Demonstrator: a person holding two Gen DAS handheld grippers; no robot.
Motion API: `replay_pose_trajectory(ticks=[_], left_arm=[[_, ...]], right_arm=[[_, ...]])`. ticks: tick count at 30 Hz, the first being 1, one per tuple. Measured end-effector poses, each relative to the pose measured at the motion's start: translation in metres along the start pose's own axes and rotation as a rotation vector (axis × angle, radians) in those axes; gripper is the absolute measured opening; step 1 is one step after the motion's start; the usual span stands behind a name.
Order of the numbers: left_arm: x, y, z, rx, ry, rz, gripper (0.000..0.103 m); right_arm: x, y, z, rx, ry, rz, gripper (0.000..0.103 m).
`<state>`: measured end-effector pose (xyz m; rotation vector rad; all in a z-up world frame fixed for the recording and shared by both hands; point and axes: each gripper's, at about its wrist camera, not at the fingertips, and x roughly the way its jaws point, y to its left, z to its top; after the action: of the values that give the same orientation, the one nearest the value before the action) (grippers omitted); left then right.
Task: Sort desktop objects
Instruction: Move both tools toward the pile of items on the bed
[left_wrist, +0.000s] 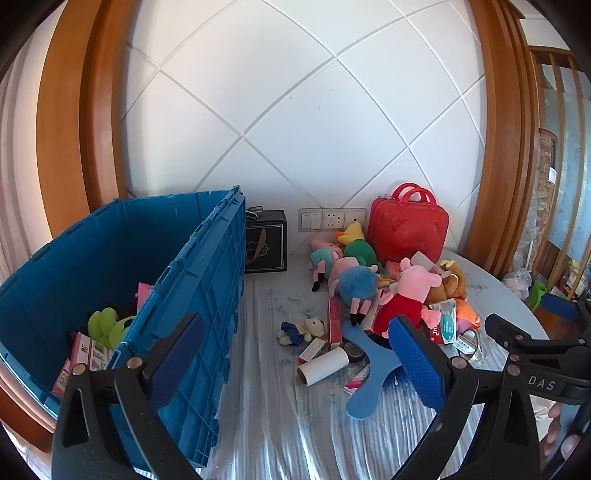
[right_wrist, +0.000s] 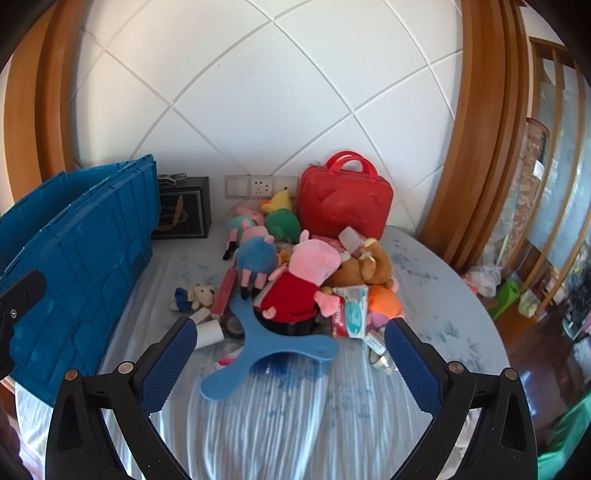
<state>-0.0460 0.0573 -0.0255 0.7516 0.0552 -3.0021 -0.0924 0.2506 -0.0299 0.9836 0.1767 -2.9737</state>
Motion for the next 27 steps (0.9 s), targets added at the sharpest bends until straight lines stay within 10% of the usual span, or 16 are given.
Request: replay_pose_trajectory(ticks=[27], left_arm=[[0.024,-0.031,-0.002,0.007,0.047,0.022,0.101]], right_arm=[[0.027,-0.037,-0.009,0.019,0.04,0.004,0.103]])
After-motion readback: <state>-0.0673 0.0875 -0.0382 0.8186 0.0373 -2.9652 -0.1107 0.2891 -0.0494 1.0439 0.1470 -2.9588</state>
